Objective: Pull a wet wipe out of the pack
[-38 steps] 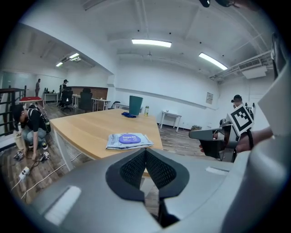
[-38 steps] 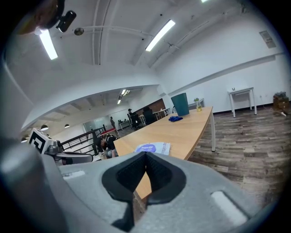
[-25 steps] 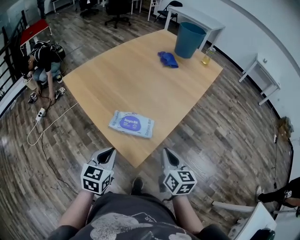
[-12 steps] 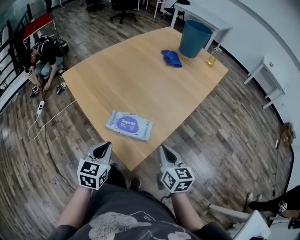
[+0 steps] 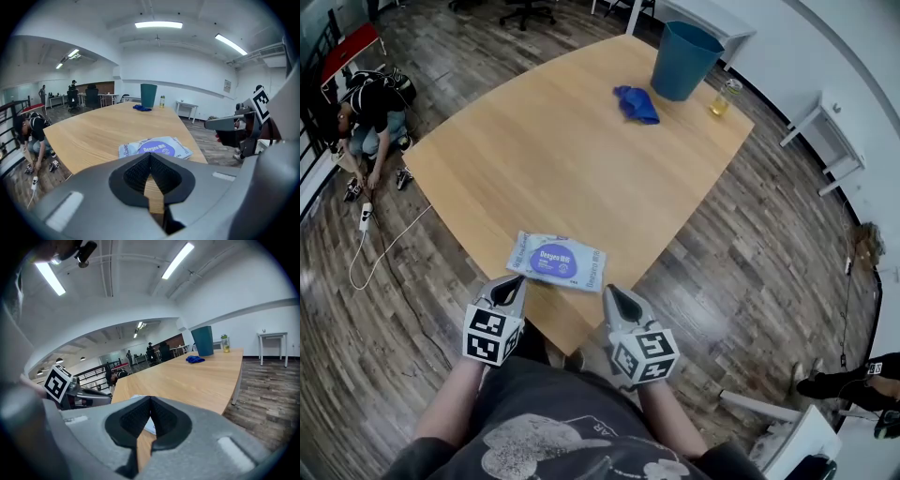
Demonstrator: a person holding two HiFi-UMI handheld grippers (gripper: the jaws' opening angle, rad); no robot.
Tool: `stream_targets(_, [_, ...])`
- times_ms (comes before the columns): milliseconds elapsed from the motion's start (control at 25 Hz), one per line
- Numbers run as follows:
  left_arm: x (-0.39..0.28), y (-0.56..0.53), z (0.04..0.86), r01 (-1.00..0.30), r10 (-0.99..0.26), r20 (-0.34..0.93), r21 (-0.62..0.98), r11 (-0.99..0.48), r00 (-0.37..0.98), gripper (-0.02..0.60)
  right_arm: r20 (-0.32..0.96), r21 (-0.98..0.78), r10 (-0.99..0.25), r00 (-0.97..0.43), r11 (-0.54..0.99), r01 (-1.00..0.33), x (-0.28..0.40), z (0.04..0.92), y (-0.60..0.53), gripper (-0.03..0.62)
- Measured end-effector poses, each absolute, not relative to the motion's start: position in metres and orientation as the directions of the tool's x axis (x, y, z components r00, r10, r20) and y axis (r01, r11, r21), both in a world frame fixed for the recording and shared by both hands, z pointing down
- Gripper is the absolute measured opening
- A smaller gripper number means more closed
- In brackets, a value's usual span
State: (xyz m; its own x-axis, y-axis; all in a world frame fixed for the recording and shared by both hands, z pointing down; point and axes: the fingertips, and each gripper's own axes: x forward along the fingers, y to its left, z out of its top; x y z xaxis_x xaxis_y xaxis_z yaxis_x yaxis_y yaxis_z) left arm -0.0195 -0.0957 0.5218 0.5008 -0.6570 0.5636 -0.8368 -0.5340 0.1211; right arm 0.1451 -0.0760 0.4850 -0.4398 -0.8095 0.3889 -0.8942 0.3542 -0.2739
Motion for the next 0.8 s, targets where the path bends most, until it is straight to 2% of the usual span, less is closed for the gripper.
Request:
stream_targets(400, [-0.026, -0.122, 0.557, -0.770, -0.552, 0.634, 0.110, -0.629, 0.541, 0.018, 0.512, -0.136, -0.738, -0.440, 0.436, -0.889, 0.106, 0.512, -0.102, -0.002])
stream_targets(680, [-0.026, -0.133, 0.577, -0.722, -0.499, 0.665, 0.088, -0.686, 0.556, 0.018, 0.573, -0.091, -0.673, -0.467, 0.514, -0.853, 0.080, 0.527, -0.116, 0.069])
stream_targets(800, [-0.020, -0.132, 0.577, -0.689, -0.467, 0.665, 0.101, -0.718, 0.583, 0.018, 0.618, -0.064, -0.619, -0.485, 0.575, -0.816, 0.067, 0.538, -0.115, 0.135])
